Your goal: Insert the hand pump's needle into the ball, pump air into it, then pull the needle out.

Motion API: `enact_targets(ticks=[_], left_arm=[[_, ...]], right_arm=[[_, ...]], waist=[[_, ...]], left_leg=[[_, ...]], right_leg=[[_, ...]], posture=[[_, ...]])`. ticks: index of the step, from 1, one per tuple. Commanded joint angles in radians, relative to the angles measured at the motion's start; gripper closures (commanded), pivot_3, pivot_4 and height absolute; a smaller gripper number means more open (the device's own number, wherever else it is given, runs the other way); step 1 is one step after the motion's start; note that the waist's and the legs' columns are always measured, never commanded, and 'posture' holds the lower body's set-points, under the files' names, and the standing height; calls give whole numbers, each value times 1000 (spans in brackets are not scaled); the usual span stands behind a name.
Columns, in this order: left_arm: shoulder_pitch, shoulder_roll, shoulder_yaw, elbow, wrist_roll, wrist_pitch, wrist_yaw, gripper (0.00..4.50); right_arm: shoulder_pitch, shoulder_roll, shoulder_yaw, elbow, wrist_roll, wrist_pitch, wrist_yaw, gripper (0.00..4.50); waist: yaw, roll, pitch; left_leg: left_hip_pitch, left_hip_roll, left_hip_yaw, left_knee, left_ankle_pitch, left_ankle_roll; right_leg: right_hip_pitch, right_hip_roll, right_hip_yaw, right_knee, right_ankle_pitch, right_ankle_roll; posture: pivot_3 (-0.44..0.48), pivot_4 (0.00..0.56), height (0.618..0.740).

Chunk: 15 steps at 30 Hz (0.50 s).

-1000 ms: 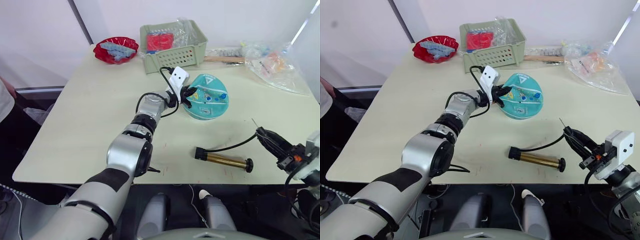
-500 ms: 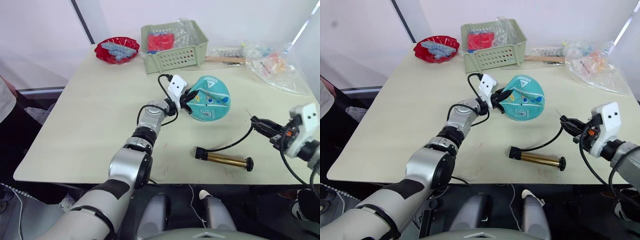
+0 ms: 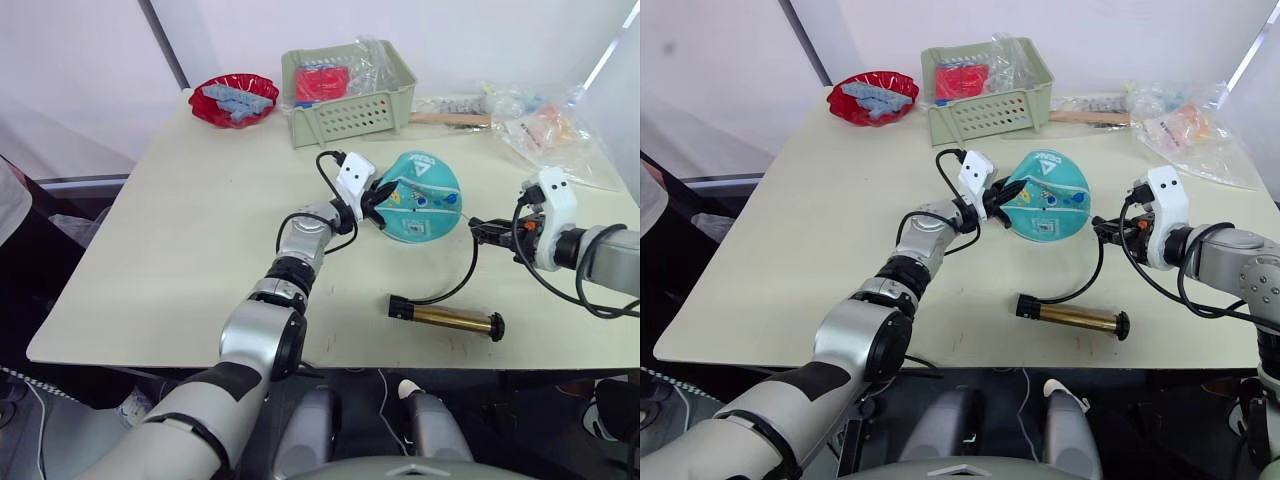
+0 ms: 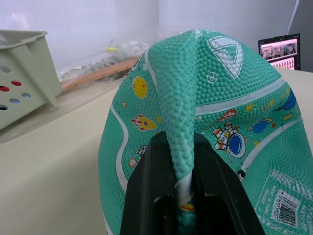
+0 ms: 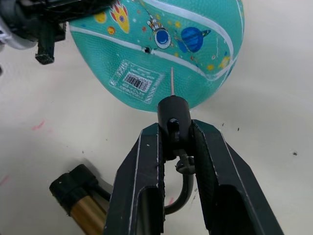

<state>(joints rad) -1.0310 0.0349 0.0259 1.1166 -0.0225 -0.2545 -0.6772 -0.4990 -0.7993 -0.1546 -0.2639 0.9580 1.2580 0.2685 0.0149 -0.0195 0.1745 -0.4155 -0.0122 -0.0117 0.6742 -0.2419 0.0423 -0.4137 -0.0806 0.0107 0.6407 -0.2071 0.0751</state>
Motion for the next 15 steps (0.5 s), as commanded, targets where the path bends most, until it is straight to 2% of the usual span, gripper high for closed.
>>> enact_targets(ticks=[1,4,7,15], left_arm=[[16,-18,-18,-17,5,-11,1,4484],[22,-22,-21,-17,9,-3,12,4484],[23,-28,-27,-10,18,8,23,4484],[27,-34,-33,-10,26,13,28,4484]], right_arm=[[-140,47,30,37,6,110,-25,4193],[-268,125,57,111,-19,217,-56,4193],[-337,173,86,169,-69,250,-62,4193],[-446,270,115,297,-203,333,-65,4193]], waist=[[-4,0,0],[-3,1,-1],[2,1,-1],[0,1,-1]], left_leg=[[0,0,0,0,0,0],[1,0,-3,0,0,0],[-1,0,-5,0,0,0],[-1,-2,-6,0,0,0]], right_leg=[[0,0,0,0,0,0],[-1,0,1,1,0,0],[-2,0,-1,1,0,0],[-1,-1,-2,2,0,0]], posture=[[0,150,737],[0,150,737],[0,150,737],[0,150,737]])
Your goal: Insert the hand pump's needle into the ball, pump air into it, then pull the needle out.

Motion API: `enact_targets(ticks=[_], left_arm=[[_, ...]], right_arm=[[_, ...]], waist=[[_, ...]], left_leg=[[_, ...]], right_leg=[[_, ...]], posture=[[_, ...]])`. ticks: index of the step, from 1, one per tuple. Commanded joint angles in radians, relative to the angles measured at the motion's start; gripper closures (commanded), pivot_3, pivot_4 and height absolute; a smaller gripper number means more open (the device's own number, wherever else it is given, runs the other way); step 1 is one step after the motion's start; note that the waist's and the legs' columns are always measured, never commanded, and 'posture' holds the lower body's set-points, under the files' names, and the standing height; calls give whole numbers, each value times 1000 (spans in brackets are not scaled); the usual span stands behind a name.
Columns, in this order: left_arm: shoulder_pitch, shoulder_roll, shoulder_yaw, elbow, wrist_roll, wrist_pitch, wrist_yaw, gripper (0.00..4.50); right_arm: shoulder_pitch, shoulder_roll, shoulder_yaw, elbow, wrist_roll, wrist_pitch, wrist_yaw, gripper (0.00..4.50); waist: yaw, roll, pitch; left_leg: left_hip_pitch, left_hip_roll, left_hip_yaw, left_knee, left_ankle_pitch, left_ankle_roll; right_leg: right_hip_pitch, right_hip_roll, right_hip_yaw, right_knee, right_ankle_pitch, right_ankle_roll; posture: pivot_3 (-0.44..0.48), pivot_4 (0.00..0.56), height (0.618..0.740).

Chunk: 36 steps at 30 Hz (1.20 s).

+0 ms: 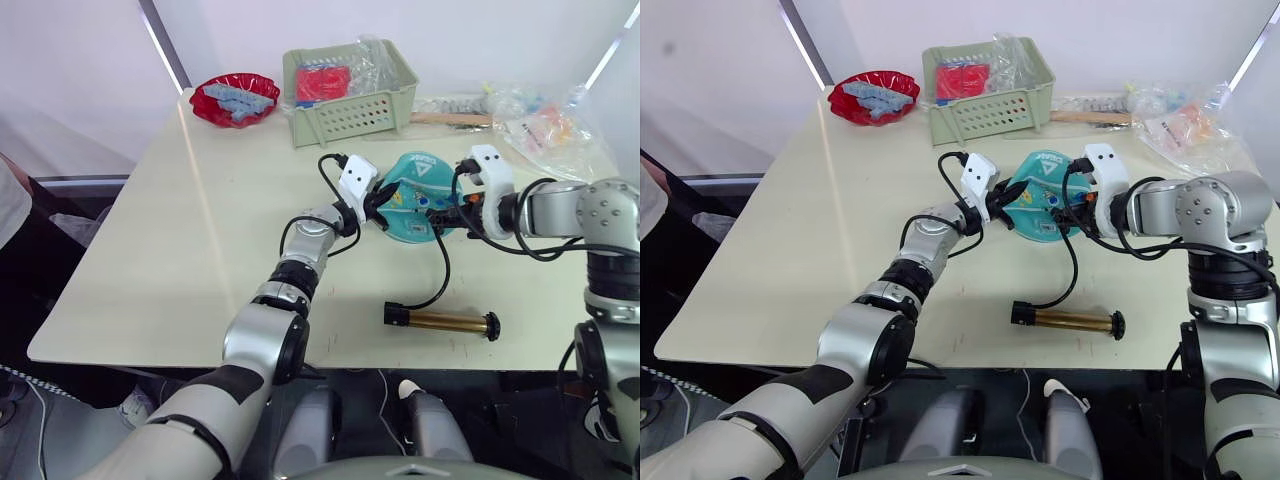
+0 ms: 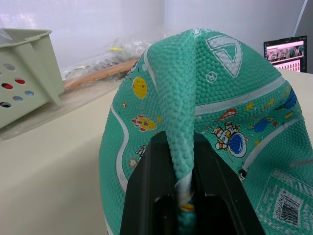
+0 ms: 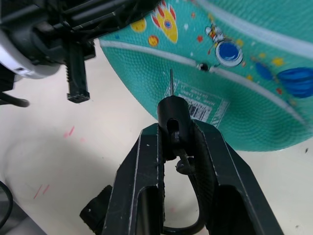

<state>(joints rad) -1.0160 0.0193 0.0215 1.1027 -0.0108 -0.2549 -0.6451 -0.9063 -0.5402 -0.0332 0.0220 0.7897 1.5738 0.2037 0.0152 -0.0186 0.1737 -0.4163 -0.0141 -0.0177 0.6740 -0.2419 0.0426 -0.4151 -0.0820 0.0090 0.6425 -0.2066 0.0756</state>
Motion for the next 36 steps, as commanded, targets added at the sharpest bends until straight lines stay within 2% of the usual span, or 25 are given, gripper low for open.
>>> enact_targets(ticks=[1,9,36], left_arm=[[13,-19,-29,3,15,14,-3,4484],[19,-23,-29,-3,18,18,2,4484],[19,-24,-27,-1,17,22,5,4484]], right_arm=[[-46,18,-6,28,-48,17,3,4193],[-79,42,14,113,-140,-15,60,4193],[-72,67,26,148,-285,-71,163,4193]], waist=[[0,0,0],[-1,0,0],[-1,0,0]], left_leg=[[0,0,0,0,0,0],[0,0,0,0,0,0],[0,0,-1,0,0,0]], right_leg=[[0,0,0,0,0,0],[0,0,0,0,0,0],[0,0,-1,0,0,0]], posture=[[0,150,737],[0,150,737],[0,150,737]])
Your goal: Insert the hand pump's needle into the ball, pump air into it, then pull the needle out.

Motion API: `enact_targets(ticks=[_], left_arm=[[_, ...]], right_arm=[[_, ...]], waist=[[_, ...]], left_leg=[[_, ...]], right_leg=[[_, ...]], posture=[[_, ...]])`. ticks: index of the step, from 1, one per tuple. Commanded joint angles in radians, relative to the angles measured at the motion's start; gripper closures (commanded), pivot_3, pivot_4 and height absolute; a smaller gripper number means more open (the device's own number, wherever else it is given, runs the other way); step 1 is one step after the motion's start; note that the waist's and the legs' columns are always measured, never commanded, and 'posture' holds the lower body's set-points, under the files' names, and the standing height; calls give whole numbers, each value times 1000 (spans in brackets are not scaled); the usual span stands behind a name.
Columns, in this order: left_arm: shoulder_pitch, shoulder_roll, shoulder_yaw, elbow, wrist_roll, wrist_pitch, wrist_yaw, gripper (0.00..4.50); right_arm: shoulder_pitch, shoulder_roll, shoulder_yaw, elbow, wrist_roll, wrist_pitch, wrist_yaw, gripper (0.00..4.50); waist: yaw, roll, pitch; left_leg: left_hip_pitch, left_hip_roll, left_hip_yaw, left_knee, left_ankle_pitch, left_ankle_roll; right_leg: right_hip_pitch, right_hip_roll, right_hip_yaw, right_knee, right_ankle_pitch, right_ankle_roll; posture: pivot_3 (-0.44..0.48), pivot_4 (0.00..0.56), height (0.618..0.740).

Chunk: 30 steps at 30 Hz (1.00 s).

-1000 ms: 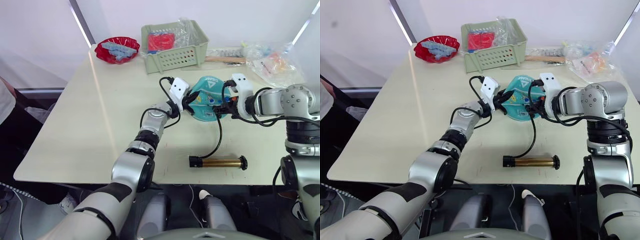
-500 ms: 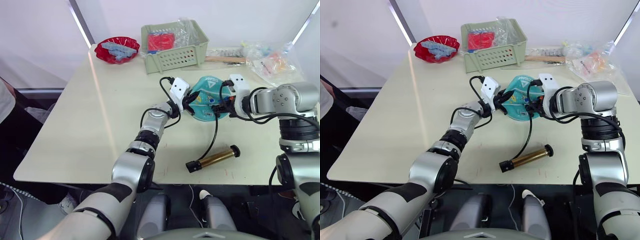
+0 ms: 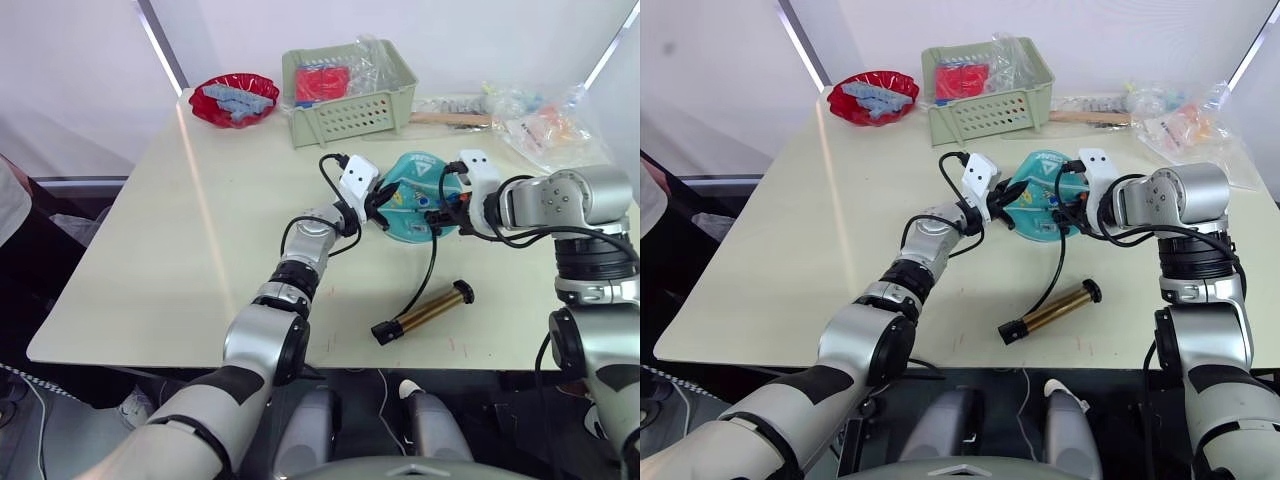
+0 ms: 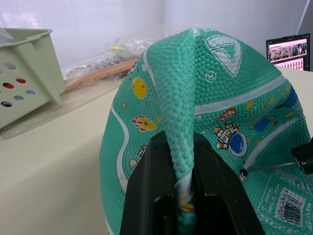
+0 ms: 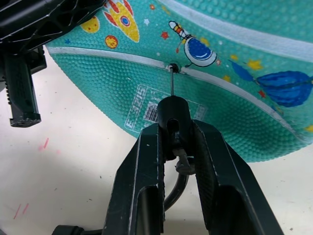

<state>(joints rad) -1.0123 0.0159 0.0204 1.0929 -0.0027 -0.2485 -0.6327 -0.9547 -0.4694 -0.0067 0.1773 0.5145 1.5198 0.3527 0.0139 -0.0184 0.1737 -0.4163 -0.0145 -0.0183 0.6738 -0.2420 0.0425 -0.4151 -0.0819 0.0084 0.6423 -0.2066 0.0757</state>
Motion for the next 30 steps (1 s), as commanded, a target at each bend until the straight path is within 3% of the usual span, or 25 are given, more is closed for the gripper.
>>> enact_targets(ticks=[1,30], left_arm=[[15,-21,-26,9,9,16,-7,4484],[22,-29,-30,6,10,17,-11,4484]], right_arm=[[-24,-4,1,-5,-14,-19,15,4193],[-29,9,52,4,-82,-106,113,4193]], waist=[[0,0,0],[-4,0,0]], left_leg=[[0,0,0,0,0,0],[0,0,-1,0,0,0]], right_leg=[[0,0,0,0,0,0],[0,0,0,0,0,0]], posture=[[0,150,737],[0,150,737]])
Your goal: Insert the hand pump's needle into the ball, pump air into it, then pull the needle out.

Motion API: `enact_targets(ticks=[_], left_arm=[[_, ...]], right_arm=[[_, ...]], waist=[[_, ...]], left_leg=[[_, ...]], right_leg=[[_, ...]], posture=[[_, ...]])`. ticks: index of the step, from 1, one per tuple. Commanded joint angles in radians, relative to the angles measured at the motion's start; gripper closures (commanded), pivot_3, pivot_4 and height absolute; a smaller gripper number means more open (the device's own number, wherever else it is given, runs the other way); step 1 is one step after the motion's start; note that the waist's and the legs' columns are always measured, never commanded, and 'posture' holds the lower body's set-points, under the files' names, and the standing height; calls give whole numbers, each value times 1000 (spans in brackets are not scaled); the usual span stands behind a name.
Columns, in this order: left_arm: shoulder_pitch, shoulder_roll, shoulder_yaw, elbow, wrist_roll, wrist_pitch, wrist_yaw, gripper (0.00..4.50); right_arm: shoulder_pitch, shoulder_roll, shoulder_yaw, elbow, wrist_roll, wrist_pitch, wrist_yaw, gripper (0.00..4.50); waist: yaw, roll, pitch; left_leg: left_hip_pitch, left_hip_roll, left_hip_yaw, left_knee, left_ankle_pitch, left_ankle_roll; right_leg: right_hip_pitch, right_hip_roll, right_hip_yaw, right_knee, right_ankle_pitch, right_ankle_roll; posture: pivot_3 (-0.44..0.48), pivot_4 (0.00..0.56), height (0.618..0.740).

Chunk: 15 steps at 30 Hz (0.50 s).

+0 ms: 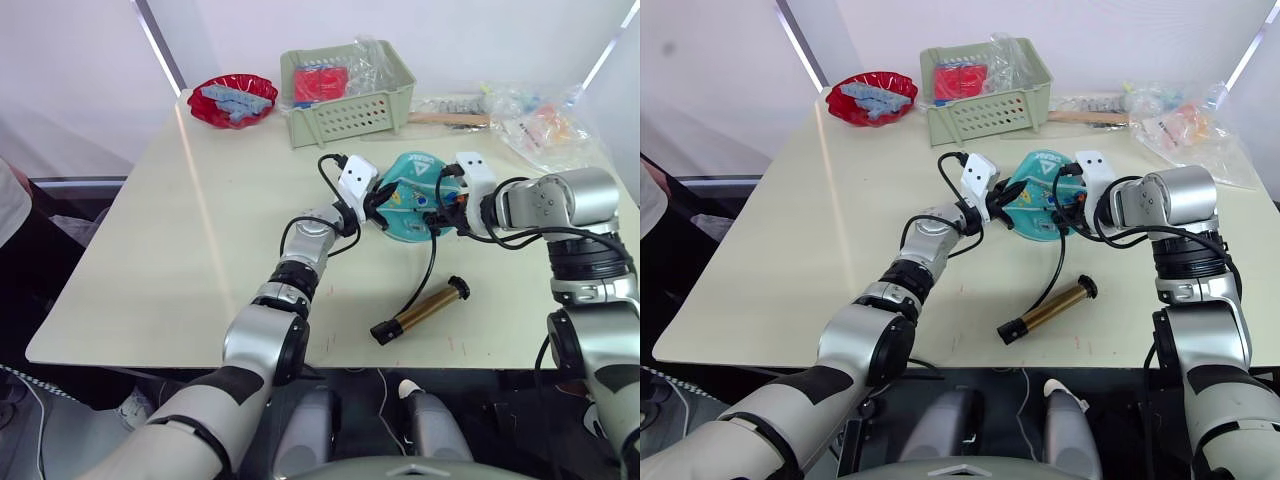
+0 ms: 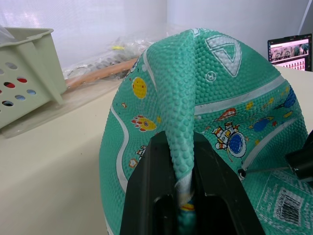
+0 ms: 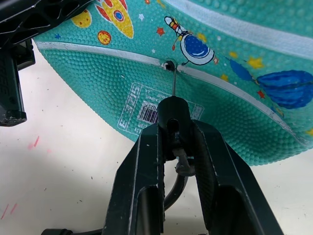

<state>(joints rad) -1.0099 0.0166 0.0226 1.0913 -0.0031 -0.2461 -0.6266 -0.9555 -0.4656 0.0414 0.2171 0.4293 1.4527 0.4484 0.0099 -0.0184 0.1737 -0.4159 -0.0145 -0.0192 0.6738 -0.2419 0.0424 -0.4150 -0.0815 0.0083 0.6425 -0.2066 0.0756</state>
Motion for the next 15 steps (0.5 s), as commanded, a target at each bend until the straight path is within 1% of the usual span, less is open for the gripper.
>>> enact_targets(ticks=[1,15], left_arm=[[20,-30,-32,8,11,14,-17,4484],[18,-32,-29,16,10,17,-9,4484]], right_arm=[[-26,4,7,-39,1,-44,22,4193],[-17,-8,16,-55,-16,-62,59,4193]], waist=[[0,0,0],[-1,0,0]], left_leg=[[0,0,0,0,0,0],[0,0,0,0,0,0]], right_leg=[[0,0,0,0,0,0],[0,0,0,0,0,0]], posture=[[0,150,737],[0,150,737]])
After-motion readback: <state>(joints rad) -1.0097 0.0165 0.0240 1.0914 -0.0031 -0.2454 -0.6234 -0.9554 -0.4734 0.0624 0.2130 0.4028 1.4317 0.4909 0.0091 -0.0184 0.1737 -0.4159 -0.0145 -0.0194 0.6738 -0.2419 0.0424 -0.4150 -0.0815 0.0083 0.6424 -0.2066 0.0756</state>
